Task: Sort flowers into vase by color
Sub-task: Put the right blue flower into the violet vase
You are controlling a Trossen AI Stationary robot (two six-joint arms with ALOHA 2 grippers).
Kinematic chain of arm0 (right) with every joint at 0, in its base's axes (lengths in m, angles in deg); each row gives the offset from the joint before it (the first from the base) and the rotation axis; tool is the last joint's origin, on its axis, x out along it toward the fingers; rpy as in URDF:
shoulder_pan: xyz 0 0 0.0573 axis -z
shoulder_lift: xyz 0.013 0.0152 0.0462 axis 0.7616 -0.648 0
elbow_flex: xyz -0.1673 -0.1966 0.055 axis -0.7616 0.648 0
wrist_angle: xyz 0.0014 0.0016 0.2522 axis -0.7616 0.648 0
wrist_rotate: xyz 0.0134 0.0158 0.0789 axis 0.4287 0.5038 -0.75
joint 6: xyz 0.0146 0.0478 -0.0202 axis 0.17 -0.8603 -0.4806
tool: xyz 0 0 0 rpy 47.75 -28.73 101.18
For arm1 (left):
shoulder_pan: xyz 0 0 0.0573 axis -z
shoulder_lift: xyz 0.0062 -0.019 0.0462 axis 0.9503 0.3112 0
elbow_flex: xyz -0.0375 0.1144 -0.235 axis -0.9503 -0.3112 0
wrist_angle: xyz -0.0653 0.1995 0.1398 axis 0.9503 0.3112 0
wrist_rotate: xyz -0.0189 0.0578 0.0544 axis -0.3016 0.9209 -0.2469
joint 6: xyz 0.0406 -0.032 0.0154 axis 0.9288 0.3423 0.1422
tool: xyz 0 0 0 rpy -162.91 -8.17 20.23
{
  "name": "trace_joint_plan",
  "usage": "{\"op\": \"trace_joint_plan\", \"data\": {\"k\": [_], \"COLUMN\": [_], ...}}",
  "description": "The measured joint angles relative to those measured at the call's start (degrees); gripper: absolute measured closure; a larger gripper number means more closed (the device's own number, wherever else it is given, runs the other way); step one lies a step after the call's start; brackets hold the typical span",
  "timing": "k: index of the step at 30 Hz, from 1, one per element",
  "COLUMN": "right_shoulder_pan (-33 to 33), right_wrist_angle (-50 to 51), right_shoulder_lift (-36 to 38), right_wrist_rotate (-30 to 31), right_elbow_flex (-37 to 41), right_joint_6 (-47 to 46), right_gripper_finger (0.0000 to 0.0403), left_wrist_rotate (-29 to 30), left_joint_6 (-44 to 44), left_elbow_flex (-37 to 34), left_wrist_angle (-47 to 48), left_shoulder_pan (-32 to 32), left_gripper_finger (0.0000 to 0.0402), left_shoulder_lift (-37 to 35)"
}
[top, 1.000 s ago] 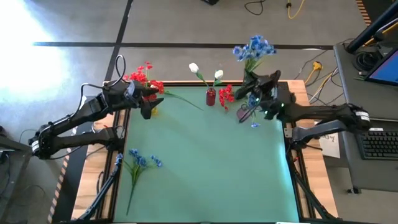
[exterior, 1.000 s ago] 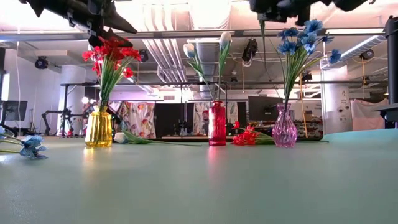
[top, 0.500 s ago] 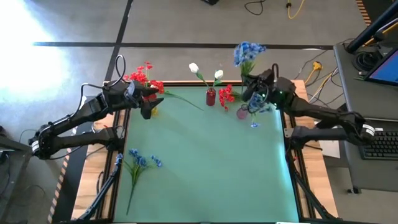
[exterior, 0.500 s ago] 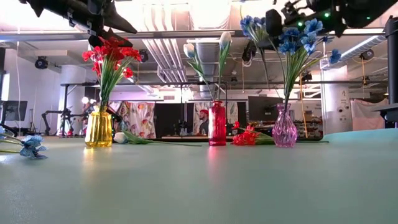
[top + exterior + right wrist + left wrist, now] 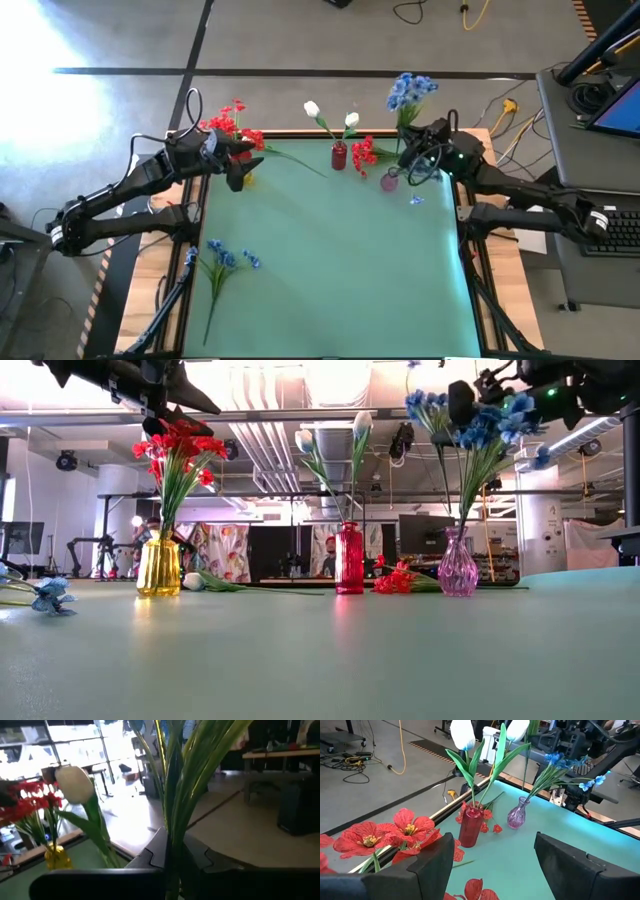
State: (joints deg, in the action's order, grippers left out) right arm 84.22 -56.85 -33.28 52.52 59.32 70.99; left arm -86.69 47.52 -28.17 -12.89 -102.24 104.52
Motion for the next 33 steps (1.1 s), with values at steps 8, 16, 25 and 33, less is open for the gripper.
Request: {"op": "trace_joint_plan", "data": {"k": [8,16,25,33], "right_shoulder_pan": [-0.07,-0.09,-0.09,-0.09], "right_wrist_angle": [0.99,3.36,3.97,3.95], "right_shoulder_lift": [-2.61,-2.37,-2.35,-2.35], "right_wrist_rotate": [-2.11,-4.11,-5.29,-5.29], "right_elbow_flex": [0.0,0.0,-0.07,-0.09], "right_joint_6": [-0.18,-0.47,0.31,1.87], "right_gripper_finger": [0.0385,0.038,0.0371,0.037], "left_wrist_rotate": [0.0,0.02,0.02,0.02], "left_joint_6": [0.18,1.06,1.52,1.52], "left_elbow_flex": [0.02,0.04,0.07,0.07], "left_wrist_angle": [0.0,0.0,0.0,-0.01], "left_shoulder_pan": [0.0,0.0,0.0,0.0], "left_gripper_finger": [0.0138,0.0138,0.0138,0.0138], "left_shoulder_lift": [0.0,0.0,0.0,0.0]}}
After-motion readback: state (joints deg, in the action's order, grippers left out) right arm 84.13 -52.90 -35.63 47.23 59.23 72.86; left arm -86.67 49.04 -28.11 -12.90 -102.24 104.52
